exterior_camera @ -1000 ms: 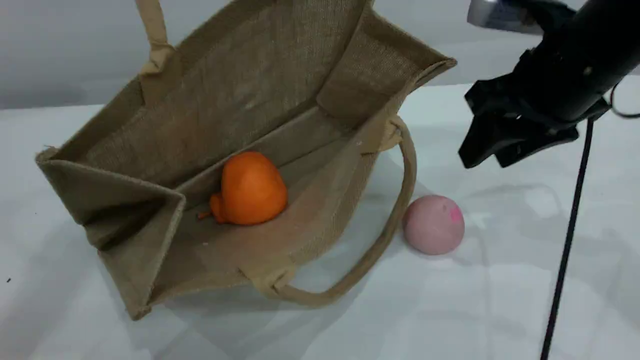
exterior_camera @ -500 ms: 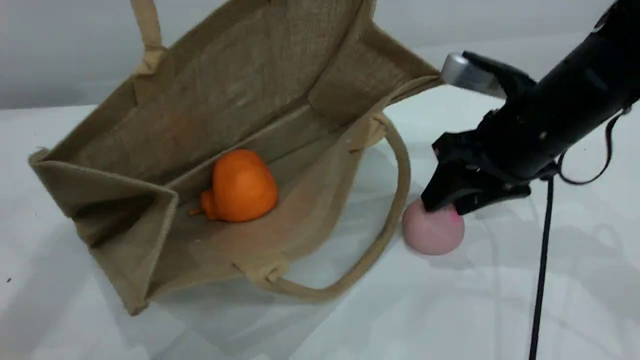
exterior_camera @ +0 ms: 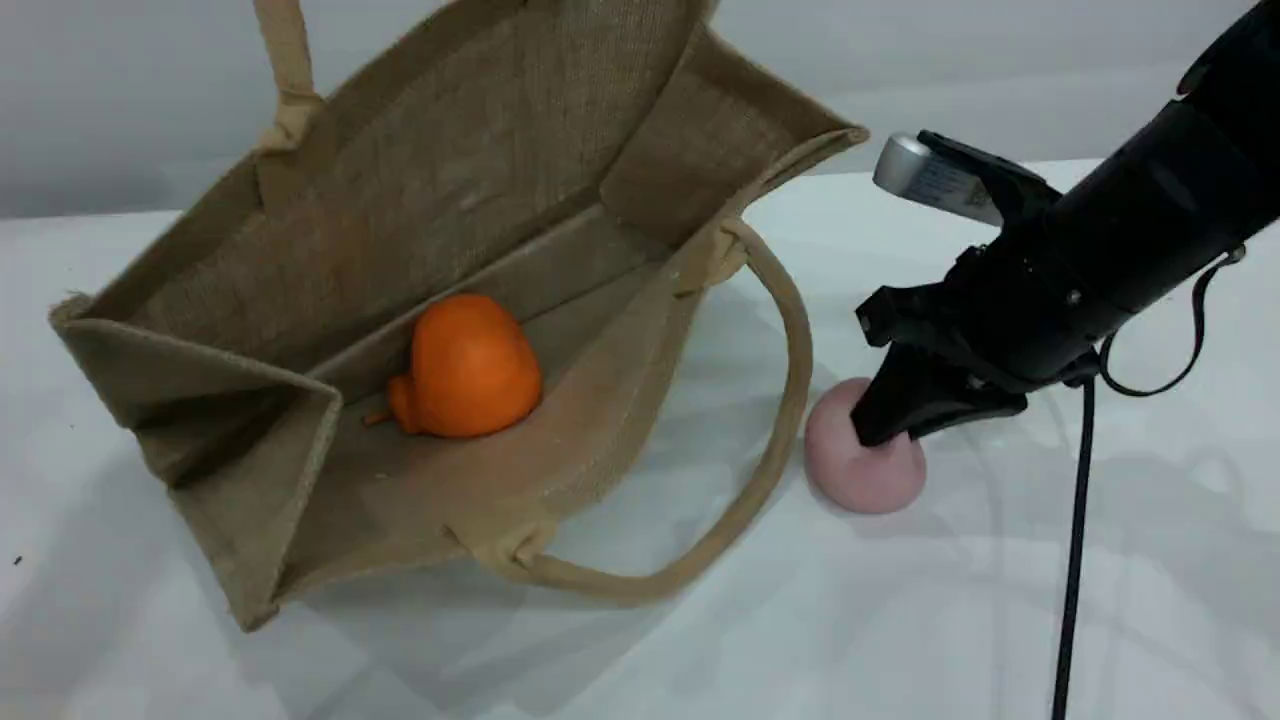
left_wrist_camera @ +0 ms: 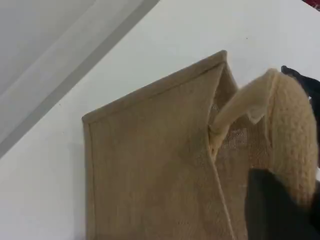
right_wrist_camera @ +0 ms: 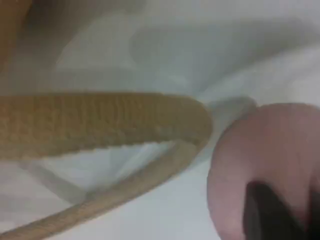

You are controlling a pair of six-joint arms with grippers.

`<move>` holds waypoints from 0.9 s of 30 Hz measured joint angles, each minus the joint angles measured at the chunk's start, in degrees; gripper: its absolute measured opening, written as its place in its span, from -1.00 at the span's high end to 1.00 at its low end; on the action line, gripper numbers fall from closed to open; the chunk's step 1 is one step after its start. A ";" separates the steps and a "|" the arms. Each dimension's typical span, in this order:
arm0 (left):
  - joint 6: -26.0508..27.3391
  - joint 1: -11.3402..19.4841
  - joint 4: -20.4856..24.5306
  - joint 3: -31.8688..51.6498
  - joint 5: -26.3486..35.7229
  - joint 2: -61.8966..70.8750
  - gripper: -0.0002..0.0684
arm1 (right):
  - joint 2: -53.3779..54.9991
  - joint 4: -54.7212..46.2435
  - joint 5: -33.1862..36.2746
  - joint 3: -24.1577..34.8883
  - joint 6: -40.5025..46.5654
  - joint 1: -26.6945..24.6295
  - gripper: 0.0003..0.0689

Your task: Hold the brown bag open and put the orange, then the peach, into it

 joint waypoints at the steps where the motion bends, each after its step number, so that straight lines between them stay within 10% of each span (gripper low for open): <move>1: 0.00 0.00 -0.07 0.00 0.00 0.00 0.76 | -0.27 -0.12 0.00 0.00 0.00 0.00 0.94; 17: 0.05 0.00 -0.62 0.00 0.00 0.00 0.76 | -19.29 -21.79 3.73 0.05 16.30 -0.64 0.97; 27: 0.00 -0.03 -4.80 0.00 0.00 0.00 0.76 | -29.45 -12.03 6.21 0.05 12.74 7.05 0.97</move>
